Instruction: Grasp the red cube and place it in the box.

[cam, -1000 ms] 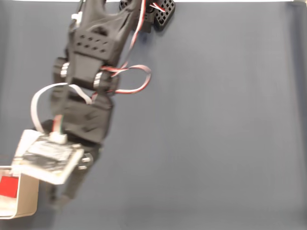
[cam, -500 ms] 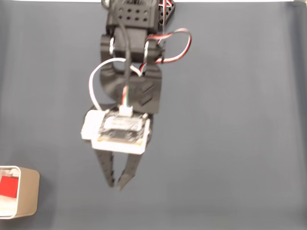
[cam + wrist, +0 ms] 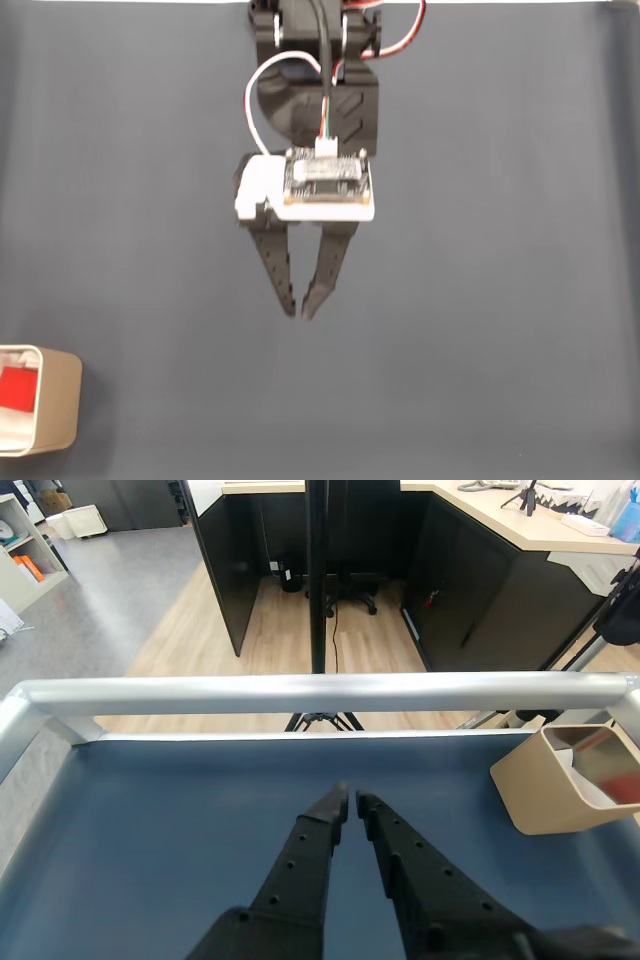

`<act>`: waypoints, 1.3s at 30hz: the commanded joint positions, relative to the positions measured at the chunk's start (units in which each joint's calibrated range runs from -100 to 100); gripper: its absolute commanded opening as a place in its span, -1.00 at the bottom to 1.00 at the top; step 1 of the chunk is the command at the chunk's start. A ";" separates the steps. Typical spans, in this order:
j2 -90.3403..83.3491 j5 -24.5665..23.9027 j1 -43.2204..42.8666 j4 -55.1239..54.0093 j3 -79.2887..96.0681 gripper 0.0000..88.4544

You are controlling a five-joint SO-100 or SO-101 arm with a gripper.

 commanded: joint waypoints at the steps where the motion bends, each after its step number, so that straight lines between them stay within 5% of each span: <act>1: -7.69 0.59 -0.86 -1.70 4.71 -1.00; 39: -61.33 0.98 -1.22 3.80 70.31 -1.00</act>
